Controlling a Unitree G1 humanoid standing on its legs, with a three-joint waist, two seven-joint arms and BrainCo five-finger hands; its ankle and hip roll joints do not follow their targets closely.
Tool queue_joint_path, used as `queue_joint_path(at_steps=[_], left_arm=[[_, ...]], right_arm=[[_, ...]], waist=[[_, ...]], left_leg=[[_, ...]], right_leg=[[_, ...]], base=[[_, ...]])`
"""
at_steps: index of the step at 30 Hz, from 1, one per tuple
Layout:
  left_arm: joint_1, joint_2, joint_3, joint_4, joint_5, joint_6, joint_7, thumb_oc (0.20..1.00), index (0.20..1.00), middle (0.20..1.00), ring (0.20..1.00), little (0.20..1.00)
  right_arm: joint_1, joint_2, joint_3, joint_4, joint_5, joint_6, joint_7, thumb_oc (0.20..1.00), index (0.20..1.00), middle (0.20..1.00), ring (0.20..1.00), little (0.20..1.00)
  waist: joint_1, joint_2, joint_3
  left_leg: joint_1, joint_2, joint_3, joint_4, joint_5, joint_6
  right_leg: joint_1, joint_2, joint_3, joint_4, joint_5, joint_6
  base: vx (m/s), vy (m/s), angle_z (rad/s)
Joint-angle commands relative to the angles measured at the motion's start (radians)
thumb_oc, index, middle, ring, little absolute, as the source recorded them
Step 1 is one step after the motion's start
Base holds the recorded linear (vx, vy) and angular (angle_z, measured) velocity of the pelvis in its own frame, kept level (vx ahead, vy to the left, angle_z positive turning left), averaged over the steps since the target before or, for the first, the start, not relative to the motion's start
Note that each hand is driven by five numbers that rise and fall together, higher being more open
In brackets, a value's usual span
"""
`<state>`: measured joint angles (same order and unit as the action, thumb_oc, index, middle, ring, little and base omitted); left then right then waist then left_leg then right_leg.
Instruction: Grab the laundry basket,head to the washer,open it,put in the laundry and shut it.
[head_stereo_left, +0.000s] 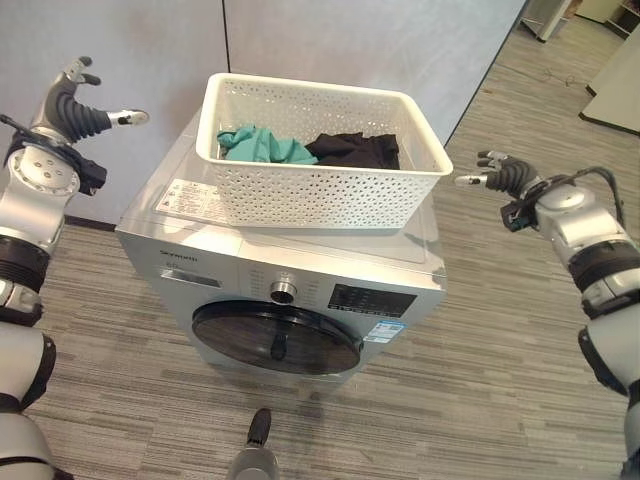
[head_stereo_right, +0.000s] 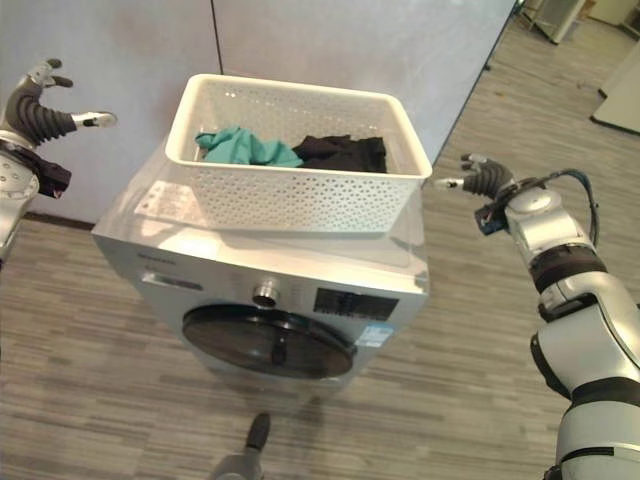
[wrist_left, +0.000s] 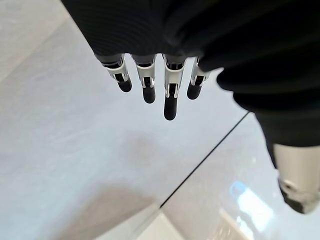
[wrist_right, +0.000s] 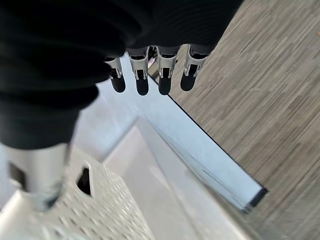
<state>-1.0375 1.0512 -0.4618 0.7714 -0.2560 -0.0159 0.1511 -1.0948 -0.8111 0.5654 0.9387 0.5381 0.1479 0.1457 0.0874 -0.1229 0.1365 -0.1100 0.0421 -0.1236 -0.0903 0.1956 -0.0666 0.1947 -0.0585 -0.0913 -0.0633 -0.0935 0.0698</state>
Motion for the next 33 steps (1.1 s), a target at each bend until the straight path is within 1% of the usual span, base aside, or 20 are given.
queue_joint_path(at_steps=[1, 6, 7, 9, 13, 14, 15, 17, 18, 19, 20, 21, 22, 25, 26, 27, 29, 30, 32, 33], left_arm=[[0.042, 0.050, 0.118, -0.023, -0.052, -0.072, 0.079, 1.000, 1.000, 1.000, 1.000, 1.000], [0.403, 0.088, 0.441, -0.213, -0.035, -0.100, 0.120, 1.000, 1.000, 1.000, 1.000, 1.000], [0.602, 0.070, 0.601, -0.301, -0.020, -0.104, 0.125, 1.000, 1.000, 1.000, 1.000, 1.000], [0.703, 0.048, 0.681, -0.348, -0.008, -0.101, 0.124, 1.000, 1.000, 1.000, 1.000, 1.000], [1.004, -0.071, 0.902, -0.466, 0.050, -0.092, 0.120, 1.000, 1.000, 1.000, 1.000, 1.000], [1.126, -0.165, 0.972, -0.511, 0.063, -0.080, 0.105, 1.000, 1.000, 1.000, 1.000, 1.000], [1.132, -0.167, 0.974, -0.516, 0.064, -0.077, 0.104, 1.000, 1.000, 1.000, 1.000, 1.000], [1.261, -0.285, 1.021, -0.555, 0.058, -0.072, 0.076, 1.000, 1.000, 1.000, 1.000, 1.000], [1.352, -0.405, 1.018, -0.564, 0.030, -0.072, 0.039, 1.000, 1.000, 1.000, 1.000, 1.000], [1.357, -0.406, 1.019, -0.568, 0.030, -0.072, 0.038, 1.000, 1.000, 1.000, 1.000, 1.000], [1.401, -0.522, 0.964, -0.530, -0.086, -0.082, 0.011, 1.000, 1.000, 1.000, 1.000, 1.000], [1.402, -0.521, 0.964, -0.529, -0.088, -0.084, 0.011, 1.000, 1.000, 1.000, 1.000, 1.000], [1.416, -0.621, 0.881, -0.451, -0.163, -0.079, -0.012, 1.000, 1.000, 1.000, 1.000, 1.000], [1.391, -0.682, 0.794, -0.320, -0.210, -0.069, -0.039, 1.000, 1.000, 1.000, 1.000, 1.000], [1.344, -0.725, 0.695, -0.172, -0.260, -0.052, -0.074, 1.000, 1.000, 1.000, 1.000, 1.000], [1.309, -0.744, 0.632, -0.075, -0.258, -0.044, -0.088, 1.000, 1.000, 1.000, 1.000, 1.000], [1.280, -0.759, 0.598, -0.007, -0.254, -0.041, -0.097, 1.000, 1.000, 1.000, 1.000, 1.000], [1.231, -0.786, 0.523, 0.085, -0.233, -0.031, -0.102, 1.000, 1.000, 1.000, 1.000, 1.000], [1.201, -0.797, 0.502, 0.139, -0.232, -0.029, -0.096, 1.000, 1.000, 1.000, 1.000, 1.000], [1.145, -0.825, 0.462, 0.254, -0.203, -0.023, -0.083, 1.000, 1.000, 1.000, 1.000, 1.000]], right_arm=[[0.011, -0.124, -0.051, -0.059, 0.101, -0.104, -0.078, 1.000, 1.000, 1.000, 1.000, 1.000], [0.326, -0.216, -0.336, -0.239, 0.146, -0.172, -0.111, 1.000, 1.000, 1.000, 1.000, 1.000], [0.501, -0.227, -0.482, -0.326, 0.122, -0.188, -0.124, 1.000, 1.000, 1.000, 1.000, 1.000], [0.591, -0.224, -0.560, -0.375, 0.105, -0.195, -0.133, 1.000, 1.000, 1.000, 1.000, 1.000], [0.884, -0.169, -0.808, -0.506, 0.021, -0.212, -0.151, 1.000, 1.000, 1.000, 1.000, 1.000], [1.019, -0.108, -0.906, -0.589, -0.039, -0.205, -0.148, 1.000, 1.000, 1.000, 1.000, 1.000], [1.028, -0.106, -0.910, -0.597, -0.041, -0.202, -0.148, 1.000, 1.000, 1.000, 1.000, 1.000], [1.162, -0.030, -0.971, -0.668, -0.130, -0.186, -0.131, 1.000, 1.000, 1.000, 1.000, 1.000], [1.254, 0.055, -0.991, -0.712, -0.195, -0.172, -0.114, 1.000, 1.000, 1.000, 1.000, 1.000], [1.260, 0.056, -0.992, -0.718, -0.198, -0.170, -0.114, 1.000, 1.000, 1.000, 1.000, 1.000], [1.294, 0.149, -0.948, -0.718, -0.216, -0.172, -0.113, 1.000, 1.000, 1.000, 1.000, 1.000], [1.296, 0.149, -0.947, -0.720, -0.217, -0.171, -0.113, 1.000, 1.000, 1.000, 1.000, 1.000], [1.339, 0.245, -0.873, -0.720, -0.196, -0.174, -0.085, 1.000, 1.000, 1.000, 1.000, 1.000], [1.375, 0.304, -0.790, -0.710, -0.190, -0.165, -0.044, 1.000, 1.000, 1.000, 1.000, 1.000], [1.363, 0.339, -0.693, -0.661, -0.202, -0.162, -0.027, 1.000, 1.000, 1.000, 1.000, 1.000], [1.345, 0.364, -0.633, -0.626, -0.199, -0.166, -0.028, 1.000, 1.000, 1.000, 1.000, 1.000], [1.331, 0.378, -0.591, -0.609, -0.199, -0.164, -0.023, 1.000, 1.000, 1.000, 1.000, 1.000], [1.286, 0.401, -0.495, -0.555, -0.226, -0.153, -0.031, 1.000, 1.000, 1.000, 1.000, 1.000], [1.263, 0.413, -0.456, -0.540, -0.227, -0.152, -0.038, 1.000, 1.000, 1.000, 1.000, 1.000], [1.208, 0.435, -0.379, -0.469, -0.238, -0.149, -0.045, 1.000, 1.000, 1.000, 1.000, 1.000]], waist=[[0.021, 0.027, -0.024], [0.018, 0.030, -0.032], [0.015, 0.035, -0.037], [0.011, 0.038, -0.042], [0.006, 0.049, -0.048], [0.003, 0.053, -0.048], [0.004, 0.054, -0.052], [0.001, 0.057, -0.046], [-0.003, 0.061, -0.045], [-0.002, 0.062, -0.048], [-0.005, 0.066, -0.039], [-0.005, 0.066, -0.041], [-0.013, 0.071, -0.034], [-0.022, 0.074, -0.030], [-0.030, 0.077, -0.028], [-0.033, 0.078, -0.027], [-0.037, 0.078, -0.024], [-0.040, 0.080, -0.026], [-0.041, 0.082, -0.025], [-0.041, 0.083, -0.030]], left_leg=[[0.140, 0.069, 0.033, 0.031, -0.189, -0.012], [0.152, 0.067, 0.036, 0.032, -0.202, -0.009], [0.160, 0.067, 0.035, 0.031, -0.208, -0.007], [0.166, 0.068, 0.036, 0.030, -0.212, -0.006], [0.172, 0.066, 0.038, 0.031, -0.216, -0.002], [0.175, 0.066, 0.042, 0.031, -0.219, 0.001], [0.178, 0.068, 0.042, 0.030, -0.224, 0.001], [0.173, 0.065, 0.044, 0.035, -0.223, 0.005], [0.174, 0.066, 0.050, 0.037, -0.230, 0.009], [0.176, 0.066, 0.051, 0.037, -0.231, 0.009], [0.170, 0.066, 0.053, 0.043, -0.230, 0.011], [0.170, 0.066, 0.054, 0.044, -0.231, 0.011], [0.170, 0.067, 0.054, 0.049, -0.237, 0.012], [0.165, 0.068, 0.056, 0.056, -0.236, 0.012], [0.156, 0.068, 0.057, 0.062, -0.230, 0.011], [0.152, 0.069, 0.057, 0.064, -0.227, 0.010], [0.149, 0.069, 0.057, 0.066, -0.226, 0.009], [0.147, 0.071, 0.056, 0.068, -0.223, 0.008], [0.145, 0.072, 0.056, 0.070, -0.222, 0.007], [0.146, 0.072, 0.055, 0.070, -0.220, 0.005]], right_leg=[[-0.129, -0.086, -0.016, 0.007, 0.119, 0.079], [-0.119, -0.089, -0.015, 0.002, 0.116, 0.079], [-0.115, -0.089, -0.013, 0.001, 0.113, 0.079], [-0.110, -0.090, -0.012, -0.002, 0.113, 0.078], [-0.108, -0.095, -0.004, -0.011, 0.118, 0.076], [-0.110, -0.096, 0.000, -0.015, 0.120, 0.075], [-0.107, -0.095, 0.000, -0.016, 0.116, 0.075], [-0.114, -0.097, 0.006, -0.018, 0.122, 0.071], [-0.114, -0.098, 0.009, -0.020, 0.118, 0.067], [-0.114, -0.097, 0.010, -0.020, 0.118, 0.067], [-0.118, -0.100, 0.013, -0.019, 0.121, 0.063], [-0.118, -0.099, 0.013, -0.019, 0.121, 0.063], [-0.119, -0.098, 0.016, -0.019, 0.116, 0.060], [-0.123, -0.098, 0.019, -0.018, 0.119, 0.058], [-0.130, -0.099, 0.021, -0.016, 0.122, 0.057], [-0.132, -0.098, 0.021, -0.015, 0.121, 0.057], [-0.134, -0.098, 0.020, -0.014, 0.122, 0.056], [-0.137, -0.097, 0.021, -0.013, 0.122, 0.054], [-0.138, -0.097, 0.023, -0.011, 0.122, 0.053], [-0.137, -0.096, 0.024, -0.010, 0.121, 0.052]], base=[[0.00, 0.000, 0.00], [0.02, 0.005, 0.00], [0.05, 0.015, -0.05], [0.03, 0.008, -0.05], [0.00, 0.000, -0.04], [0.02, -0.005, -0.14], [0.00, -0.018, -0.13], [-0.04, -0.019, -0.10], [-0.04, -0.015, -0.11], [-0.05, -0.025, -0.21], [-0.04, -0.015, -0.25], [-0.06, -0.026, -0.25], [-0.05, -0.010, -0.09], [-0.05, -0.014, 0.04], [-0.07, -0.027, 0.05], [-0.07, -0.027, 0.02], [-0.02, -0.009, 0.00], [-0.03, -0.031, -0.01], [0.00, -0.017, 0.04], [0.00, -0.027, 0.12]])
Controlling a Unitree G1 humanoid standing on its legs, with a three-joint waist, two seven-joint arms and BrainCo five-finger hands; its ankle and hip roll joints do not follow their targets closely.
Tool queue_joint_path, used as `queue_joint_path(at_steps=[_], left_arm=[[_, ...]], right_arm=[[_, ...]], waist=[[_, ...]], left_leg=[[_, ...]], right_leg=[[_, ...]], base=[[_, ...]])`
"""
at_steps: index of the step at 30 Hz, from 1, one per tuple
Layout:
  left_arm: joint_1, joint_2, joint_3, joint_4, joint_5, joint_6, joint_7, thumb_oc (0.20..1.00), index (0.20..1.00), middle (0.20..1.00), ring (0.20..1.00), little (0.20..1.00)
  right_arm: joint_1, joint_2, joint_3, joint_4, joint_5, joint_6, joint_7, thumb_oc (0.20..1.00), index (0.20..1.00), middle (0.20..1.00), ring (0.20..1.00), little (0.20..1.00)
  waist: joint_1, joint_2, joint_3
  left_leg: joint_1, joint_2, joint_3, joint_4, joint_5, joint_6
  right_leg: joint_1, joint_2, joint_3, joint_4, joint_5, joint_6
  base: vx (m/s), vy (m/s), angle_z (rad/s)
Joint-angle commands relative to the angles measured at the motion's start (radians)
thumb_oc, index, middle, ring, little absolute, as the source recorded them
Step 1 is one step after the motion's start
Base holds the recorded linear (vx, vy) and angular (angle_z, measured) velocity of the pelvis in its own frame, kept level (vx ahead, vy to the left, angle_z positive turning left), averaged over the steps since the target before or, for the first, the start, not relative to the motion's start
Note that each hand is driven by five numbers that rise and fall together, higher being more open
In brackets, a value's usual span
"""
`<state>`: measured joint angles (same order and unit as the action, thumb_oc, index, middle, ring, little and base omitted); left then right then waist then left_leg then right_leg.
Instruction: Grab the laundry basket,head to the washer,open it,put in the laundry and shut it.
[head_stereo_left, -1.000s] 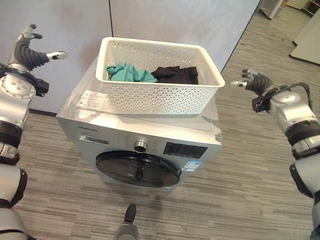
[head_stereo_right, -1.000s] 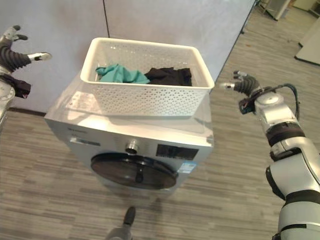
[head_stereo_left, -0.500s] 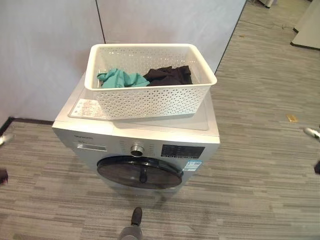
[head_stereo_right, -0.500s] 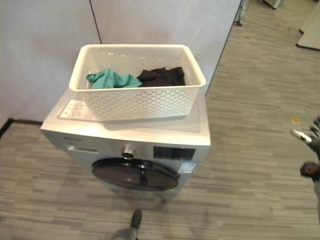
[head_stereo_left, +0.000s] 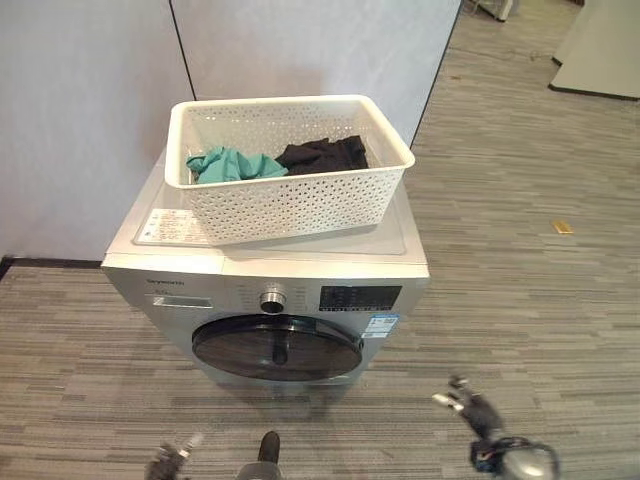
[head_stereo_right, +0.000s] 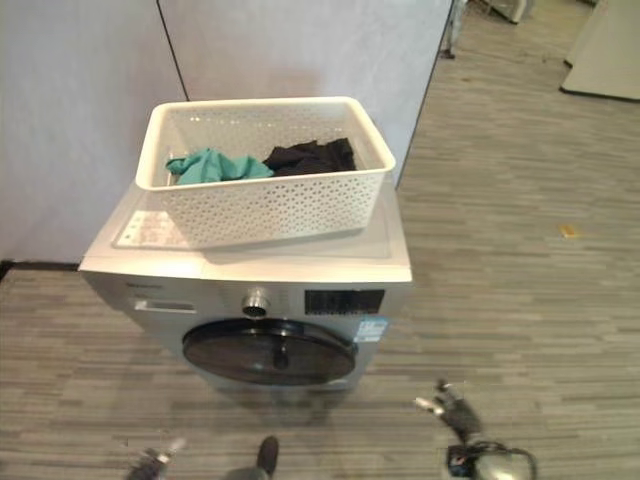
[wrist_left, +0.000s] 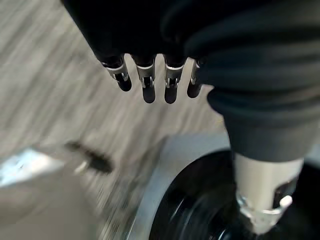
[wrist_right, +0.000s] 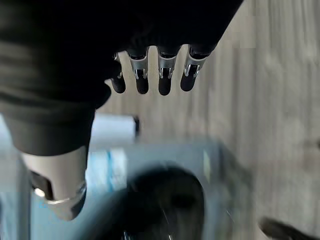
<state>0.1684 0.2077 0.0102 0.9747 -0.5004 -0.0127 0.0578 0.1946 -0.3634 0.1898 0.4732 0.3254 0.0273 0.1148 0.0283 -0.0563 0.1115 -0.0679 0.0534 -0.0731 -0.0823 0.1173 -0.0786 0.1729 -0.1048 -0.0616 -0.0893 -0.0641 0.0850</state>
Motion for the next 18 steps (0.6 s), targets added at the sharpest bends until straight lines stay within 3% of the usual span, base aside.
queue_joint_path(at_steps=[1, 4, 9, 15, 18], left_arm=[[-0.063, 0.018, -0.009, 0.052, 0.041, -0.027, 0.010, 1.000, 1.000, 1.000, 1.000, 1.000], [-0.135, -0.002, -0.041, 0.203, 0.145, -0.017, 0.031, 1.000, 1.000, 1.000, 1.000, 1.000], [-0.172, 0.004, -0.086, 0.270, 0.313, -0.023, 0.068, 1.000, 1.000, 1.000, 1.000, 1.000], [-0.174, 0.000, -0.110, 0.275, 0.326, -0.027, 0.073, 1.000, 1.000, 1.000, 1.000, 1.000], [-0.159, -0.005, -0.107, 0.260, 0.283, -0.031, 0.056, 1.000, 1.000, 1.000, 1.000, 1.000]], right_arm=[[-0.084, -0.013, -0.003, -0.001, -0.026, -0.030, -0.014, 1.000, 1.000, 1.000, 1.000, 1.000], [-0.135, -0.018, 0.085, -0.009, -0.116, -0.022, -0.030, 1.000, 1.000, 1.000, 1.000, 1.000], [-0.215, -0.081, 0.147, -0.047, -0.297, -0.044, -0.067, 1.000, 1.000, 1.000, 1.000, 1.000], [-0.317, -0.083, 0.209, -0.001, -0.395, -0.050, -0.102, 1.000, 1.000, 1.000, 1.000, 1.000], [-0.399, -0.064, 0.257, 0.089, -0.453, -0.049, -0.119, 1.000, 1.000, 1.000, 1.000, 1.000]], waist=[[0.017, 0.016, -0.004], [0.018, 0.017, -0.015], [0.023, 0.021, -0.021], [0.039, 0.027, -0.021], [0.068, 0.029, -0.018]], left_leg=[[0.105, 0.061, 0.004, 0.062, -0.142, 0.017], [0.110, 0.065, 0.002, 0.056, -0.139, 0.014], [0.117, 0.066, -0.005, 0.047, -0.136, 0.012], [0.122, 0.065, -0.013, 0.043, -0.136, 0.014], [0.121, 0.062, -0.026, 0.041, -0.134, 0.015]], right_leg=[[-0.115, -0.049, -0.006, 0.016, 0.091, 0.037], [-0.108, -0.047, -0.010, 0.014, 0.084, 0.036], [-0.099, -0.049, -0.022, 0.016, 0.077, 0.036], [-0.089, -0.051, -0.034, 0.016, 0.075, 0.036], [-0.081, -0.054, -0.047, 0.015, 0.073, 0.036]], base=[[0.00, -0.040, 0.14], [0.02, -0.036, 0.02], [0.01, -0.014, 0.04], [0.01, 0.003, 0.05], [0.01, 0.005, 0.04]])
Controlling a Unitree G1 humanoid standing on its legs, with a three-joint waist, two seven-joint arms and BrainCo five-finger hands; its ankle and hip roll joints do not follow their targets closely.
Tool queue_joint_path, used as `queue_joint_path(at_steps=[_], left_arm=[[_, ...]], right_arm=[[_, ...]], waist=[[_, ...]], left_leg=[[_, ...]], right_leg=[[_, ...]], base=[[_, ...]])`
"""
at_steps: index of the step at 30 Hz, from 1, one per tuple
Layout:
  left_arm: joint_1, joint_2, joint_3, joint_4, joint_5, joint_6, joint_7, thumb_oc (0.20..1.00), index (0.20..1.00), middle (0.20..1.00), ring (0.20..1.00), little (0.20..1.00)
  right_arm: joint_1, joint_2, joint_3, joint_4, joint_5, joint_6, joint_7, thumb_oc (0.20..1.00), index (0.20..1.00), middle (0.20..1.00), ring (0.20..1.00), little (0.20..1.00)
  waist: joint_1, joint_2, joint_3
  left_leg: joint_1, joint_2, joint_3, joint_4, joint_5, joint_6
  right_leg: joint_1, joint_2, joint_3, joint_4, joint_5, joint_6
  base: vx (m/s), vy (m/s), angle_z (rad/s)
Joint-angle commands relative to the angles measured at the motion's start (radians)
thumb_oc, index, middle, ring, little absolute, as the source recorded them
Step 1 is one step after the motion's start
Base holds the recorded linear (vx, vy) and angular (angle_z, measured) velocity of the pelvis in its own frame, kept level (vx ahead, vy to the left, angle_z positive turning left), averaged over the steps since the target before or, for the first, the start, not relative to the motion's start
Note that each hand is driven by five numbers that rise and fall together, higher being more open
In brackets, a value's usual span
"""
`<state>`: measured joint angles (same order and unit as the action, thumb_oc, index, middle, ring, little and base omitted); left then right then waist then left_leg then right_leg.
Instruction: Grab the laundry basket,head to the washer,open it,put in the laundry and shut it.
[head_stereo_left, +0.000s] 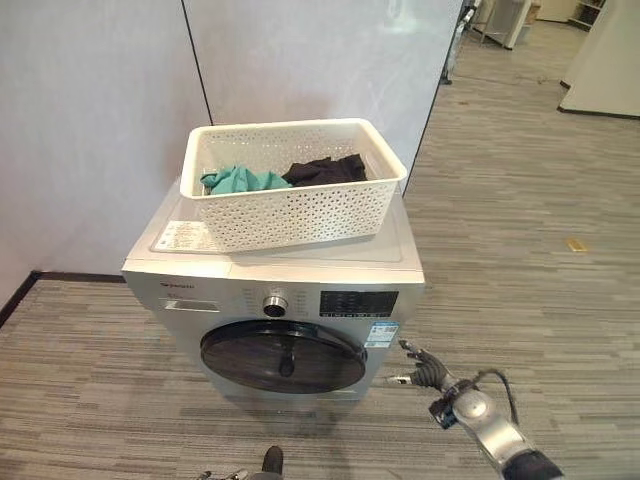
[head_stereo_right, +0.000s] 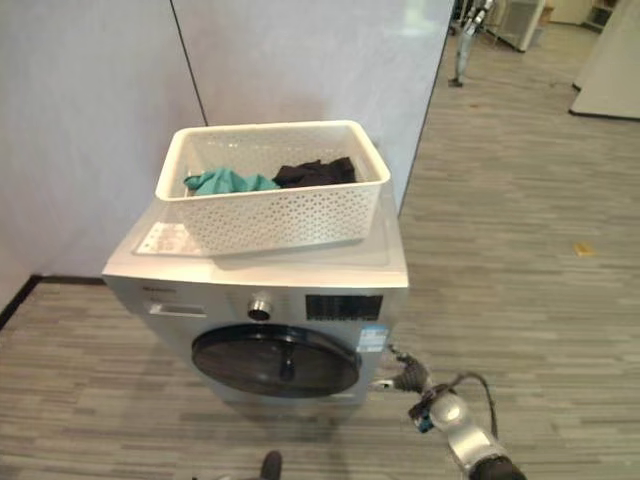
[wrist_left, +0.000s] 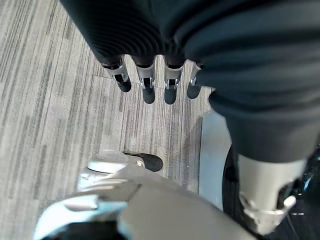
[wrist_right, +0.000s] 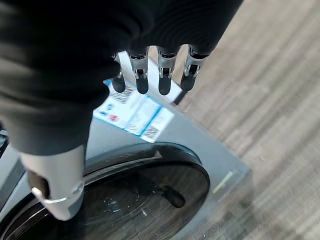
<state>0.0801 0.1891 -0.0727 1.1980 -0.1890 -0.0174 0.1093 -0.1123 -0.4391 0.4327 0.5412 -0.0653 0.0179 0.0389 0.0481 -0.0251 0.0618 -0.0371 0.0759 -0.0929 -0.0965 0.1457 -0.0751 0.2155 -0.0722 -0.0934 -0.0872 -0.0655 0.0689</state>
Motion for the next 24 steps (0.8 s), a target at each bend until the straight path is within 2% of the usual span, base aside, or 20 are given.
queue_joint_path(at_steps=[1, 5, 6, 8, 15, 16, 19, 23, 24], left_arm=[[-0.071, 0.014, -0.024, 0.036, -0.028, -0.026, 0.004, 1.000, 1.000, 1.000, 1.000, 1.000], [-0.054, 0.006, 0.005, 0.014, -0.170, -0.026, -0.017, 1.000, 1.000, 1.000, 1.000, 1.000], [-0.054, 0.007, 0.005, 0.014, -0.170, -0.026, -0.017, 1.000, 1.000, 1.000, 1.000, 1.000], [-0.049, 0.007, 0.005, -0.002, -0.200, -0.028, -0.017, 1.000, 1.000, 1.000, 1.000, 1.000], [-0.062, 0.014, 0.009, -0.012, -0.264, -0.038, -0.018, 1.000, 1.000, 1.000, 1.000, 1.000], [-0.082, 0.014, -0.023, -0.046, -0.309, -0.054, -0.015, 1.000, 1.000, 1.000, 1.000, 1.000], [-0.110, 0.005, -0.068, -0.089, -0.347, -0.071, -0.004, 1.000, 1.000, 1.000, 1.000, 1.000], [-0.130, 0.009, -0.090, -0.108, -0.359, -0.076, 0.009, 1.000, 1.000, 1.000, 1.000, 1.000], [-0.140, 0.009, -0.106, -0.116, -0.352, -0.077, 0.023, 1.000, 1.000, 1.000, 1.000, 1.000]], right_arm=[[-0.094, 0.013, 0.015, 0.023, -0.062, -0.040, -0.044, 1.000, 1.000, 1.000, 1.000, 1.000], [-0.192, 0.034, 0.081, 0.147, -0.115, -0.028, -0.047, 1.000, 1.000, 1.000, 1.000, 1.000], [-0.193, 0.034, 0.081, 0.148, -0.115, -0.029, -0.047, 1.000, 1.000, 1.000, 1.000, 1.000], [-0.238, 0.039, 0.094, 0.244, -0.121, -0.022, -0.059, 1.000, 1.000, 1.000, 1.000, 1.000], [-0.369, 0.034, 0.114, 0.391, -0.145, -0.022, -0.106, 1.000, 1.000, 1.000, 1.000, 1.000], [-0.471, 0.040, 0.145, 0.466, -0.154, -0.023, -0.127, 1.000, 1.000, 1.000, 1.000, 1.000], [-0.558, 0.064, 0.178, 0.542, -0.166, -0.020, -0.154, 1.000, 1.000, 1.000, 1.000, 1.000], [-0.581, 0.107, 0.180, 0.583, -0.148, -0.014, -0.164, 1.000, 1.000, 1.000, 1.000, 1.000], [-0.573, 0.157, 0.184, 0.584, -0.127, -0.009, -0.168, 1.000, 1.000, 1.000, 1.000, 1.000]], waist=[[0.047, -0.002, 0.033], [0.090, 0.002, 0.046], [0.089, 0.001, 0.047], [0.118, 0.006, 0.060], [0.169, 0.026, 0.109], [0.195, 0.053, 0.162], [0.218, 0.077, 0.208], [0.236, 0.088, 0.220], [0.244, 0.093, 0.222]], left_leg=[[0.090, 0.039, -0.007, 0.055, -0.162, 0.012], [0.081, 0.031, -0.024, 0.052, -0.157, 0.013], [0.080, 0.030, -0.025, 0.052, -0.157, 0.013], [0.062, 0.017, -0.050, 0.055, -0.151, 0.015], [-0.013, -0.023, -0.094, 0.080, -0.140, 0.024], [-0.092, -0.051, -0.109, 0.112, -0.130, 0.028], [-0.162, -0.079, -0.118, 0.137, -0.115, 0.030], [-0.201, -0.096, -0.126, 0.143, -0.106, 0.032], [-0.218, -0.105, -0.132, 0.148, -0.104, 0.033]], right_leg=[[-0.123, -0.086, -0.016, 0.013, 0.074, 0.052], [-0.119, -0.098, -0.040, 0.011, 0.079, 0.059], [-0.118, -0.098, -0.040, 0.011, 0.079, 0.059], [-0.118, -0.110, -0.062, 0.011, 0.081, 0.064], [-0.157, -0.142, -0.096, 0.021, 0.094, 0.074], [-0.213, -0.165, -0.099, 0.030, 0.114, 0.081], [-0.263, -0.186, -0.104, 0.041, 0.130, 0.083], [-0.286, -0.200, -0.111, 0.045, 0.135, 0.084], [-0.295, -0.209, -0.118, 0.049, 0.135, 0.086]], base=[[0.01, 0.006, 0.08], [0.00, 0.018, 0.06], [-0.02, 0.045, 0.24], [-0.03, 0.044, 0.44], [-0.08, 0.073, 0.40], [-0.28, 0.159, 0.15], [-0.20, 0.137, 0.18], [-0.05, 0.085, 0.04], [-0.01, 0.053, 0.08]])
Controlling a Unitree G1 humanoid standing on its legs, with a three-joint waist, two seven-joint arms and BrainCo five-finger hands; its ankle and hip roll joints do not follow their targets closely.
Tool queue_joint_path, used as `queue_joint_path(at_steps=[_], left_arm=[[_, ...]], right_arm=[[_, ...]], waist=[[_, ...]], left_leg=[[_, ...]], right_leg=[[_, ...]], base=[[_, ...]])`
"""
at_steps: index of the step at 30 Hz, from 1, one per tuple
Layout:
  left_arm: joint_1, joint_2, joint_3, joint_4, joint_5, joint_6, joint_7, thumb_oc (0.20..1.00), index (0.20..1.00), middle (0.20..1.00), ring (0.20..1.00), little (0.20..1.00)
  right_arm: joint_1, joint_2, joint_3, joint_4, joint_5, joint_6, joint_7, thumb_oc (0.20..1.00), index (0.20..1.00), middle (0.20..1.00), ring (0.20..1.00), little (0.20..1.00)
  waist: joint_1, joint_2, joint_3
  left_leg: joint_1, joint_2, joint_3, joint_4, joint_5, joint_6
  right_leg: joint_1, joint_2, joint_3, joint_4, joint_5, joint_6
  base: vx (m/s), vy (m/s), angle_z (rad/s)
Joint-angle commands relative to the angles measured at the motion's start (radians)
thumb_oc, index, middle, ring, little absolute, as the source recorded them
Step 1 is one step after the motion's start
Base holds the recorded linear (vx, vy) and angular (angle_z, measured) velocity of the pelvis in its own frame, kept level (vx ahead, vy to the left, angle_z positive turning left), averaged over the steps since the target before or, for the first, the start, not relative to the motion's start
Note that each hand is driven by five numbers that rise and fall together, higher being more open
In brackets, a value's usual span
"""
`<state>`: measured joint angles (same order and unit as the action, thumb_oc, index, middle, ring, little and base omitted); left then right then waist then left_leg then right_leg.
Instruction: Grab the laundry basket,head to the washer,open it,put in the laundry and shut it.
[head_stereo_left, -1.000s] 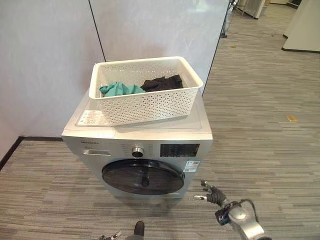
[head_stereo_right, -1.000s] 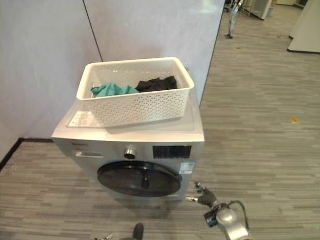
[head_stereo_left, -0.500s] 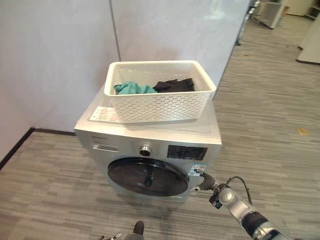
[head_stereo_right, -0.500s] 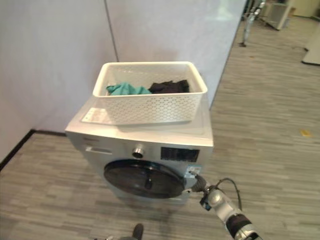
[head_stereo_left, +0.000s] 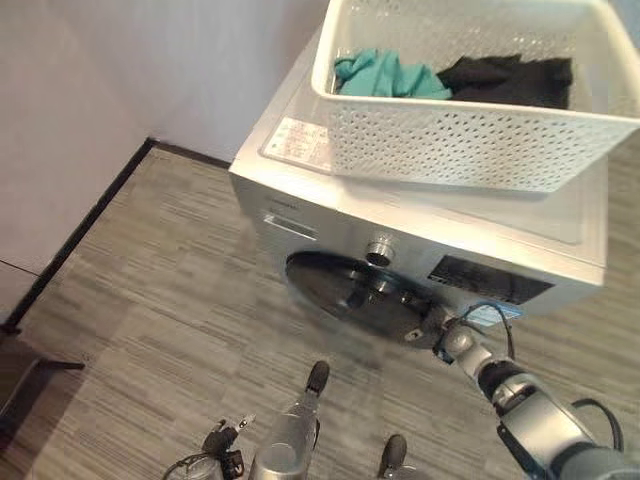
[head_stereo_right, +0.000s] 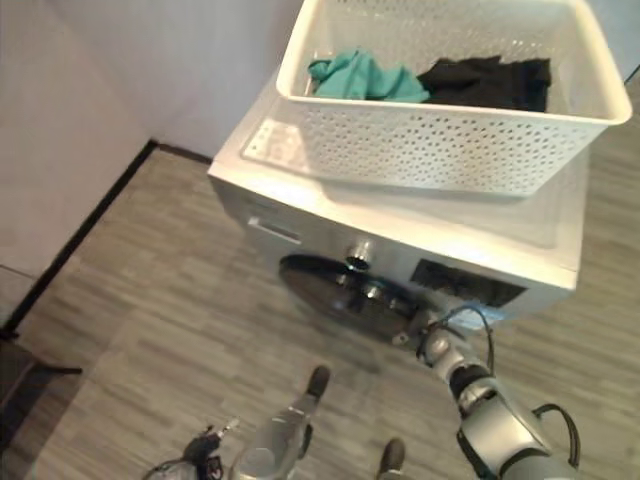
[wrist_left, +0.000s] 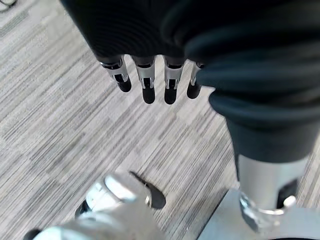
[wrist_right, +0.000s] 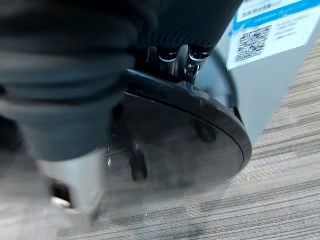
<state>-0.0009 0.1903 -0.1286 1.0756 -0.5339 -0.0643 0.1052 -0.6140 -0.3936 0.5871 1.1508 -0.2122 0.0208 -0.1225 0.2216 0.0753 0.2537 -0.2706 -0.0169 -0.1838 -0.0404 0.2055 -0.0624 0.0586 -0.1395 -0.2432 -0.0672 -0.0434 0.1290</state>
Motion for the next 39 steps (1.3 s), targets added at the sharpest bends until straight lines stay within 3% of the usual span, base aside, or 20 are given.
queue_joint_path(at_steps=[1, 3, 7, 12, 16, 17, 23, 24, 27, 31, 34, 35, 39], left_arm=[[-0.059, 0.008, -0.050, 0.006, -0.007, -0.030, 0.028, 1.000, 1.000, 1.000, 1.000, 1.000], [-0.061, 0.008, -0.073, -0.038, 0.009, -0.035, 0.050, 1.000, 1.000, 1.000, 1.000, 1.000], [-0.037, 0.029, -0.096, -0.153, 0.041, -0.047, 0.091, 1.000, 1.000, 1.000, 1.000, 1.000], [0.002, 0.120, -0.080, -0.410, 0.175, -0.097, 0.251, 1.000, 1.000, 1.000, 1.000, 1.000], [0.034, 0.171, -0.053, -0.522, 0.289, -0.100, 0.328, 1.000, 1.000, 1.000, 1.000, 1.000], [0.072, 0.228, -0.008, -0.670, 0.407, -0.088, 0.375, 1.000, 1.000, 1.000, 1.000, 1.000], [0.155, 0.304, 0.102, -0.934, 0.647, -0.067, 0.434, 1.000, 1.000, 1.000, 1.000, 1.000], [0.173, 0.333, 0.143, -1.055, 0.709, -0.079, 0.420, 1.000, 1.000, 1.000, 1.000, 1.000], [0.184, 0.341, 0.186, -1.170, 0.715, -0.094, 0.373, 1.000, 1.000, 1.000, 1.000, 1.000], [0.151, 0.337, 0.209, -1.290, 0.687, -0.116, 0.321, 1.000, 1.000, 1.000, 1.000, 1.000], [0.115, 0.338, 0.180, -1.337, 0.669, -0.119, 0.264, 1.000, 1.000, 1.000, 1.000, 1.000], [0.083, 0.351, 0.147, -1.360, 0.664, -0.119, 0.240, 1.000, 1.000, 1.000, 1.000, 1.000], [0.047, 0.346, 0.104, -1.392, 0.613, -0.123, 0.214, 1.000, 1.000, 1.000, 1.000, 1.000]], right_arm=[[-0.072, 0.112, 0.030, -0.026, 0.020, -0.012, -0.007, 1.000, 1.000, 1.000, 1.000, 1.000], [-0.024, 0.201, 0.023, -0.048, 0.091, -0.015, -0.012, 1.000, 1.000, 1.000, 1.000, 1.000], [0.038, 0.297, 0.037, -0.086, 0.185, -0.029, -0.019, 1.000, 1.000, 1.000, 1.000, 1.000], [0.119, 0.450, 0.164, -0.124, 0.318, -0.060, 0.002, 1.000, 1.000, 1.000, 1.000, 1.000], [0.125, 0.468, 0.208, -0.131, 0.316, -0.065, 0.005, 1.000, 1.000, 1.000, 1.000, 1.000], [0.124, 0.475, 0.230, -0.155, 0.360, -0.072, 0.024, 1.000, 1.000, 1.000, 1.000, 1.000], [0.116, 0.484, 0.243, -0.171, 0.369, -0.081, 0.039, 1.000, 1.000, 1.000, 1.000, 1.000], [0.121, 0.477, 0.223, -0.156, 0.366, -0.085, 0.034, 1.000, 1.000, 1.000, 1.000, 1.000], [0.135, 0.474, 0.198, -0.130, 0.376, -0.080, 0.049, 1.000, 1.000, 1.000, 1.000, 1.000], [0.161, 0.483, 0.160, -0.147, 0.548, -0.086, 0.132, 1.000, 1.000, 1.000, 1.000, 1.000], [0.138, 0.525, 0.120, -0.106, 0.680, -0.099, 0.161, 1.000, 1.000, 1.000, 1.000, 1.000], [0.108, 0.541, 0.114, -0.083, 0.721, -0.104, 0.158, 1.000, 1.000, 1.000, 1.000, 1.000], [0.033, 0.551, 0.111, -0.081, 0.771, -0.114, 0.152, 1.000, 1.000, 1.000, 1.000, 1.000]], waist=[[0.070, -0.008, 0.030], [0.077, -0.010, 0.027], [0.084, -0.020, 0.019], [0.102, -0.065, -0.005], [0.114, -0.087, -0.021], [0.126, -0.102, -0.032], [0.144, -0.110, -0.057], [0.148, -0.108, -0.066], [0.149, -0.103, -0.071], [0.161, -0.092, -0.085], [0.192, -0.078, -0.083], [0.221, -0.066, -0.063], [0.254, -0.043, -0.043]], left_leg=[[0.015, -0.012, -0.042, 0.092, -0.163, 0.021], [0.014, -0.020, -0.050, 0.094, -0.166, 0.023], [0.025, -0.021, -0.062, 0.090, -0.169, 0.024], [0.075, 0.017, -0.059, 0.088, -0.185, 0.012], [0.109, 0.049, -0.051, 0.075, -0.187, 0.001], [0.139, 0.084, -0.042, 0.062, -0.186, -0.011], [0.190, 0.135, -0.022, 0.042, -0.186, -0.031], [0.197, 0.144, -0.025, 0.033, -0.180, -0.038], [0.203, 0.149, -0.032, 0.024, -0.174, -0.046], [0.209, 0.155, -0.042, 0.022, -0.172, -0.057], [0.196, 0.160, -0.058, 0.035, -0.166, -0.067], [0.171, 0.161, -0.094, 0.066, -0.167, -0.078], [0.130, 0.158, -0.150, 0.063, -0.136, -0.090]], right_leg=[[-0.138, -0.142, 0.032, 0.029, 0.113, 0.026], [-0.133, -0.148, 0.024, 0.035, 0.110, 0.027], [-0.119, -0.149, 0.013, 0.043, 0.101, 0.027], [-0.078, -0.118, 0.010, 0.043, 0.077, 0.019], [-0.052, -0.090, 0.015, 0.030, 0.062, 0.012], [-0.037, -0.060, 0.028, 0.018, 0.051, 0.004], [0.010, -0.020, 0.041, -0.011, 0.040, -0.009], [0.021, -0.012, 0.034, -0.013, 0.032, -0.014], [0.033, -0.005, 0.023, -0.013, 0.025, -0.018], [0.047, 0.002, 0.005, -0.015, 0.021, -0.023], [0.052, 0.014, -0.007, -0.019, 0.017, -0.029], [0.055, 0.027, -0.014, -0.019, 0.009, -0.040], [0.029, 0.040, -0.043, -0.020, 0.011, -0.043]], base=[[-0.01, 0.081, 0.26], [0.00, 0.032, 0.27], [0.01, -0.013, -0.19], [0.02, -0.099, 0.05], [0.04, -0.131, -0.07], [0.07, -0.229, -0.17], [0.05, -0.112, -0.12], [0.04, -0.117, 0.00], [0.02, -0.066, 0.04], [0.04, -0.037, 0.03], [0.02, -0.075, 0.05], [-0.03, -0.109, 0.10], [-0.07, -0.099, 0.35]])
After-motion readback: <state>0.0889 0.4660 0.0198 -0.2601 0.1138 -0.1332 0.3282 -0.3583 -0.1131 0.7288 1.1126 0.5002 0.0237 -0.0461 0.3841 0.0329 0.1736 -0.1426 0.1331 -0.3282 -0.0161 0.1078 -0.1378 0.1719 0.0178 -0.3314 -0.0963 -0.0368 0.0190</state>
